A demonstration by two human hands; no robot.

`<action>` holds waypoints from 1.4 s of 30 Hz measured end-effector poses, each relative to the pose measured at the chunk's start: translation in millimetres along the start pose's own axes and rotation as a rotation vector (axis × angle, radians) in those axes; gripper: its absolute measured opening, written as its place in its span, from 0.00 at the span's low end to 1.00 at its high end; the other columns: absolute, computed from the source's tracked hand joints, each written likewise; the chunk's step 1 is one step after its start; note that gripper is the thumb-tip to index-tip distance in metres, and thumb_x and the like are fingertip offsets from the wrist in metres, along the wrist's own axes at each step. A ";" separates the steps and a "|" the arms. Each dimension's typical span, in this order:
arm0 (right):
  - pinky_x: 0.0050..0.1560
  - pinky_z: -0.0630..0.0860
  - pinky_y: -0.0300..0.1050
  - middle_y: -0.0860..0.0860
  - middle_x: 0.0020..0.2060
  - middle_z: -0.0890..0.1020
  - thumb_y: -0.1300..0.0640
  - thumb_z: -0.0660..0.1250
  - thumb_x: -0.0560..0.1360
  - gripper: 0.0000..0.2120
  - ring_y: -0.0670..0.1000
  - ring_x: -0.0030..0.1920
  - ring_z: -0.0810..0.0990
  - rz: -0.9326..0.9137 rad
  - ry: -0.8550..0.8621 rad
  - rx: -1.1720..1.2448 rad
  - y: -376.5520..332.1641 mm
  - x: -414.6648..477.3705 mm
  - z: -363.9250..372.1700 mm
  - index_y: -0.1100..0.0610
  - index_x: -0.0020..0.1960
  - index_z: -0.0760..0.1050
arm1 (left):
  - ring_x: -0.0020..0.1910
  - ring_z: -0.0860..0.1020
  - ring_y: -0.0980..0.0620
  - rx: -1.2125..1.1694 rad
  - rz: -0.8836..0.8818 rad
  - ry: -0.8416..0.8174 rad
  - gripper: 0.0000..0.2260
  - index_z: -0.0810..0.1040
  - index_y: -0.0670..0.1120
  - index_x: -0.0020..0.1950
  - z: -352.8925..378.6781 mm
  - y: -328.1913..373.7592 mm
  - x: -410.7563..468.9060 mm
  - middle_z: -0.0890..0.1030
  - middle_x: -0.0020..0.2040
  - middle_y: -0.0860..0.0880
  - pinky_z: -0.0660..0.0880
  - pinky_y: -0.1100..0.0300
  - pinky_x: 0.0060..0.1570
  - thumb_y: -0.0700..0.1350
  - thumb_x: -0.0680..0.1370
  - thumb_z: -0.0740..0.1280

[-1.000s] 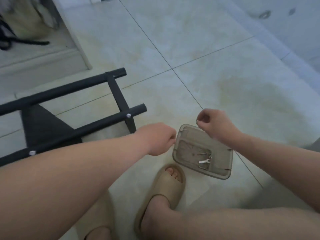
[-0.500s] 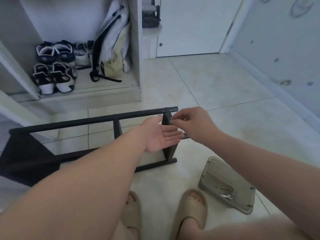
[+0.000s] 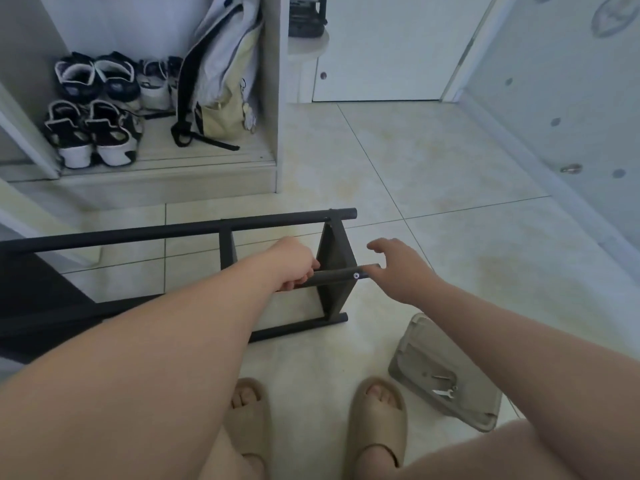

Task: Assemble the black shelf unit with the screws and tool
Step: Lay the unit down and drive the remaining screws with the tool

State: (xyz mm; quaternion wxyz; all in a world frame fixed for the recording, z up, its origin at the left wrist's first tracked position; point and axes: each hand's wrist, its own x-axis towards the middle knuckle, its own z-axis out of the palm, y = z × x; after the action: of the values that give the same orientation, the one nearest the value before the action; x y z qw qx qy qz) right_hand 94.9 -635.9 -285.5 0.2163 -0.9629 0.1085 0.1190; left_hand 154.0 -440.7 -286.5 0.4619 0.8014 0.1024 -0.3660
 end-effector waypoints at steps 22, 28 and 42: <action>0.46 0.66 0.46 0.50 0.47 0.73 0.43 0.62 0.82 0.13 0.53 0.48 0.74 -0.158 -0.380 -0.326 31.6 -43.4 26.5 0.54 0.50 0.70 | 0.46 0.75 0.46 1.021 0.207 -0.163 0.11 0.78 0.39 0.59 40.9 -45.5 -20.8 0.77 0.46 0.45 0.71 0.58 0.46 0.35 0.81 0.60; 0.49 0.68 0.45 0.49 0.50 0.74 0.42 0.63 0.81 0.16 0.53 0.52 0.73 -0.115 -0.169 -0.078 60.3 -109.0 64.0 0.55 0.55 0.73 | 0.50 0.79 0.44 1.019 0.189 -0.121 0.12 0.77 0.40 0.62 60.1 -64.3 -55.7 0.80 0.50 0.44 0.76 0.56 0.50 0.36 0.81 0.60; 0.40 0.74 0.49 0.47 0.43 0.78 0.34 0.69 0.74 0.24 0.55 0.47 0.78 -0.125 -0.206 -0.218 55.5 -162.9 71.3 0.54 0.54 0.73 | 0.55 0.78 0.41 0.927 0.232 -0.071 0.13 0.78 0.41 0.62 71.0 -105.8 -104.8 0.81 0.57 0.42 0.76 0.53 0.54 0.37 0.82 0.57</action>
State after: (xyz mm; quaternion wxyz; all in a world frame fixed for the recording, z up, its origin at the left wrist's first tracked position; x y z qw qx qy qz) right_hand -87.0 -627.6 -324.8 0.1276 -0.9683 0.0121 0.2144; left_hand -8.5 -421.9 -307.2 0.0969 0.9161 -0.1776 -0.3463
